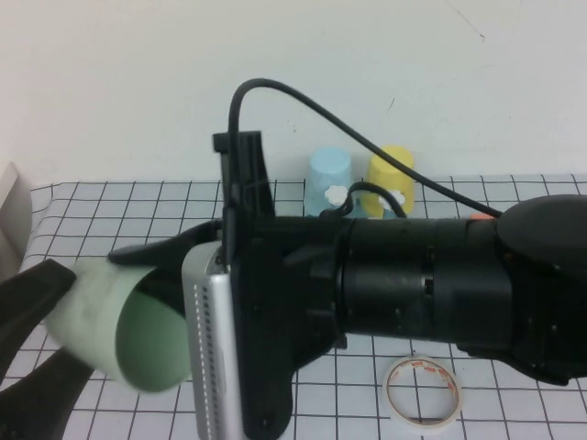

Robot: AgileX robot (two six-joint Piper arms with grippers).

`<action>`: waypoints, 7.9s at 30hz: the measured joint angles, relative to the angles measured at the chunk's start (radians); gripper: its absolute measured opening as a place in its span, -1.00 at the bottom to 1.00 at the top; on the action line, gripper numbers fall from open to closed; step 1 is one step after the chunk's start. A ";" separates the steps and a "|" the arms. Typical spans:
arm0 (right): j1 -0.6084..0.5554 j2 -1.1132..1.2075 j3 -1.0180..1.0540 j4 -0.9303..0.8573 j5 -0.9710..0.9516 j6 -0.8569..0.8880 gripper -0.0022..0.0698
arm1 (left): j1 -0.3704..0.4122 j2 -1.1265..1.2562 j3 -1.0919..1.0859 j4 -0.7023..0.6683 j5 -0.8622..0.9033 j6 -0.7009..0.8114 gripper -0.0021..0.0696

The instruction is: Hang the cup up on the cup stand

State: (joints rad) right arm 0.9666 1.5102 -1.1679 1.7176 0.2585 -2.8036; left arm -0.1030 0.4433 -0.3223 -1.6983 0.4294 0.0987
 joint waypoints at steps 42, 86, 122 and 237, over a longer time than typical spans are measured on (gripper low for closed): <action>0.012 0.086 -0.033 0.018 0.111 0.014 -0.66 | 0.000 0.004 0.002 0.008 -0.065 0.042 0.67; 0.017 -0.519 0.570 0.006 -0.086 0.557 -0.93 | 0.000 0.004 -0.120 -0.013 -0.198 1.176 0.64; 0.017 -1.183 0.680 -2.005 0.611 2.739 -0.94 | 0.000 0.415 -0.290 -0.001 0.113 1.730 0.63; 0.017 -1.225 0.695 -1.998 0.667 2.743 -0.94 | -0.348 1.157 -1.380 -0.050 -0.780 1.944 -0.73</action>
State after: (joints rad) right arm 0.9833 0.2854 -0.4729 -0.2809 0.9260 -0.0608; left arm -0.4512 1.6000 -1.7023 -1.7478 -0.3504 2.0424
